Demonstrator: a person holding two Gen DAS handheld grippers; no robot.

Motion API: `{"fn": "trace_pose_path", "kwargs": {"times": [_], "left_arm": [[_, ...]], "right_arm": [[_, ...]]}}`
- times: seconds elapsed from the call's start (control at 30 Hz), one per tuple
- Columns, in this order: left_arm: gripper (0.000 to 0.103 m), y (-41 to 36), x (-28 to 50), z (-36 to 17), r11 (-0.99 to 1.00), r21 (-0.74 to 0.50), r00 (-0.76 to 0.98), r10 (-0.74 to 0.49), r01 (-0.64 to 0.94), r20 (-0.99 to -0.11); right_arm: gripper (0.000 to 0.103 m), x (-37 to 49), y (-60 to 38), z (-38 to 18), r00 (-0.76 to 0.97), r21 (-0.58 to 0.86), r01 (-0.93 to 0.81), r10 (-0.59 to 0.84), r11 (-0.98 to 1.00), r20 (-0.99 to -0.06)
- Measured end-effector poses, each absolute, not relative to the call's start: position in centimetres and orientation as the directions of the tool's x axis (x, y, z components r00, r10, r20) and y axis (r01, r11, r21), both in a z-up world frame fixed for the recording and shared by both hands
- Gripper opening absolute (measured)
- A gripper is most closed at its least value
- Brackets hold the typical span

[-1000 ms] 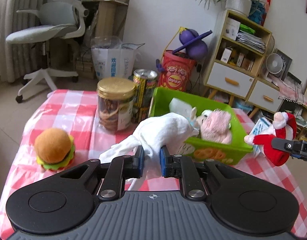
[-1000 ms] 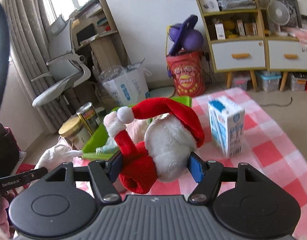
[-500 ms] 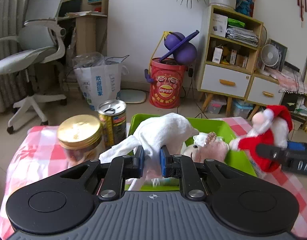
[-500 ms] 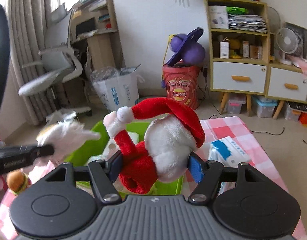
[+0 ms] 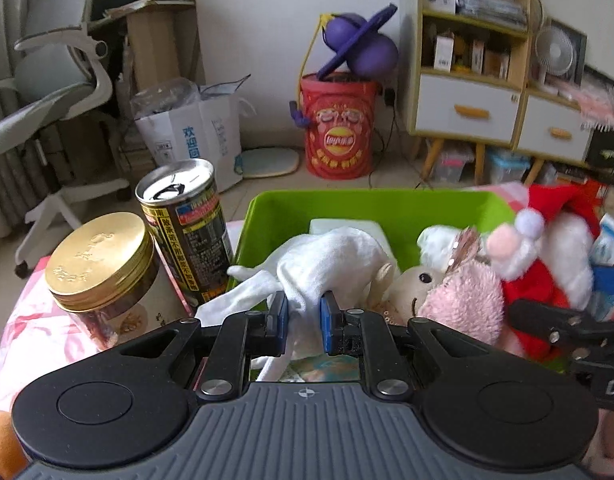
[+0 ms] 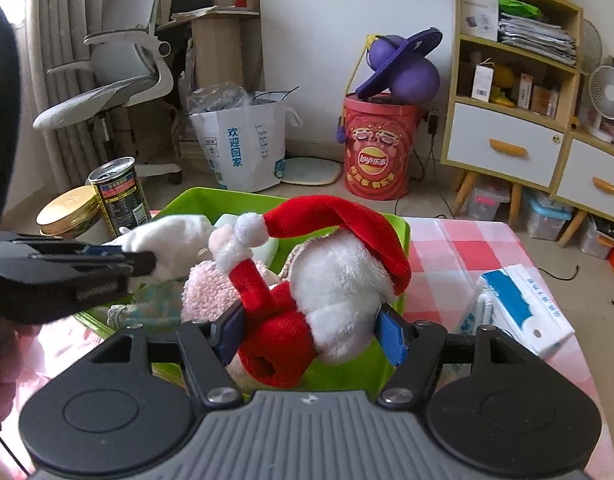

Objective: Organize soft objects
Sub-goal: 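Carry the glove and Santa plush into the green tray and open both tools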

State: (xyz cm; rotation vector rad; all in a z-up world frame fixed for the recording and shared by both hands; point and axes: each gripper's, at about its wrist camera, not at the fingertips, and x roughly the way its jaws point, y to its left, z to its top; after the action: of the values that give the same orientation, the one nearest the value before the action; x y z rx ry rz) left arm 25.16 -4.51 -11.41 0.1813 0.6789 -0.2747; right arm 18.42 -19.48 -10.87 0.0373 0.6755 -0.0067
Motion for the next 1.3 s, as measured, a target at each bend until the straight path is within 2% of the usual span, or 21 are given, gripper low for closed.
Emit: {"fn": "trace_pose_path", "kwargs": {"times": [0.27, 0.33, 0.47, 0.57, 0.63, 0.7, 0.93, 1.3], "left_arm": [[0.018, -4.1, 25.3, -11.9, 0.953, 0.055, 0.736, -0.192, 0.297, -0.65], [0.028, -4.0, 25.2, -11.5, 0.954, 0.05, 0.741, -0.195, 0.295, -0.643], [0.036, -4.1, 24.8, -10.7, 0.951, 0.055, 0.752, -0.205, 0.305, -0.627], [0.047, -4.0, 24.4, -10.1, 0.95, 0.05, 0.754, -0.212, 0.307, -0.621], [0.06, -3.9, 24.0, -9.8, 0.951, 0.052, 0.761, -0.209, 0.303, -0.615], [0.065, -3.7, 23.6, -9.4, 0.952, 0.058, 0.768, -0.206, 0.301, -0.606], [0.08, -2.8, 22.2, -7.8, 0.958, 0.052, 0.779, -0.196, 0.281, -0.596], [0.093, 1.7, 18.3, -4.3, 0.974, 0.047, 0.808, -0.156, 0.221, -0.569]], "right_arm": [[0.035, 18.7, -20.1, -10.8, 0.773, 0.077, 0.023, 0.032, 0.997, -0.634], [0.039, 18.8, -20.2, -10.6, 0.77, 0.085, 0.029, 0.032, 0.996, -0.638], [0.042, 18.7, -20.6, -10.1, 0.761, 0.114, 0.04, 0.044, 0.993, -0.647], [0.045, 18.5, -21.0, -9.5, 0.762, 0.135, 0.045, 0.054, 0.99, -0.646], [0.05, 18.2, -21.2, -9.1, 0.769, 0.144, 0.046, 0.057, 0.989, -0.637], [0.051, 17.9, -21.3, -8.5, 0.773, 0.153, 0.046, 0.062, 0.987, -0.632], [0.052, 16.6, -21.4, -6.1, 0.785, 0.145, 0.048, 0.052, 0.988, -0.617], [0.06, 11.9, -22.8, -2.2, 0.814, 0.13, 0.056, 0.03, 0.99, -0.58]]}}
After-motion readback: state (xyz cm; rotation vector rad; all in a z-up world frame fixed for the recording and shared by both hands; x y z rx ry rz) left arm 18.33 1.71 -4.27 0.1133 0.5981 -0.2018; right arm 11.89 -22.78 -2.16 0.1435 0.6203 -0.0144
